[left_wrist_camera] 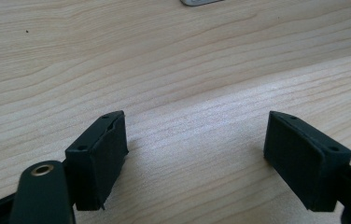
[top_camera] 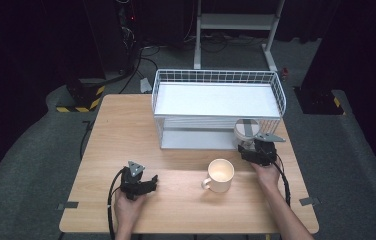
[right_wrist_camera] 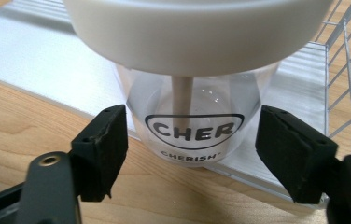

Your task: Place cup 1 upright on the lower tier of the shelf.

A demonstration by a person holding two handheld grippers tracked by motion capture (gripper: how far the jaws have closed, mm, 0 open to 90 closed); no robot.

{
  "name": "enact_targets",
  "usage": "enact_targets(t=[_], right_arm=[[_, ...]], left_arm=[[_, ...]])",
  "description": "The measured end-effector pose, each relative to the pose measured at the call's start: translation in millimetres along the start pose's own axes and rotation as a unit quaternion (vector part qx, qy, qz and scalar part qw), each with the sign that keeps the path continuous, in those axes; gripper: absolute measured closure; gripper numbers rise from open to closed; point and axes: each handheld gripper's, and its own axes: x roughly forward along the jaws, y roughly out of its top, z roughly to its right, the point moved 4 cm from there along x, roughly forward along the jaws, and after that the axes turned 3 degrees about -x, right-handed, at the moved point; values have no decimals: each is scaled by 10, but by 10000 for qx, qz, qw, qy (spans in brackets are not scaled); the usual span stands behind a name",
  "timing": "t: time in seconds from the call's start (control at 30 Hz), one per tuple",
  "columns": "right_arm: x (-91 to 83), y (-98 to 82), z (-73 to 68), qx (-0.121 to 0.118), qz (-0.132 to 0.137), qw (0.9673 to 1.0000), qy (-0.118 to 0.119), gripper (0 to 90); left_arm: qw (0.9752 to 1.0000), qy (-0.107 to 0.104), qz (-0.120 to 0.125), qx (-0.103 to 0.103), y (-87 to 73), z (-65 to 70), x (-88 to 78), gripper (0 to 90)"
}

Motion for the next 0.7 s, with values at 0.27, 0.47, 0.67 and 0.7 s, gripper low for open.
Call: enact_targets(t=[0.27, 0.47, 0.67, 0.7], right_arm=[[40, -7, -13, 8, -76, 9999, -104, 289], [79, -8, 7, 90, -49, 9998, -149, 318], [135, -14, 25, 111, -144, 9996, -201, 336], [144, -7, 25, 151, -189, 9995, -210, 336]], left_arm=[[10000, -1, 1, -4, 0, 1, 0, 216], [10000, -2, -5, -7, -1, 1, -1, 216], [10000, -1, -4, -5, -1, 1, -1, 216], [10000, 4, 0, -6, 0, 1, 0, 216]])
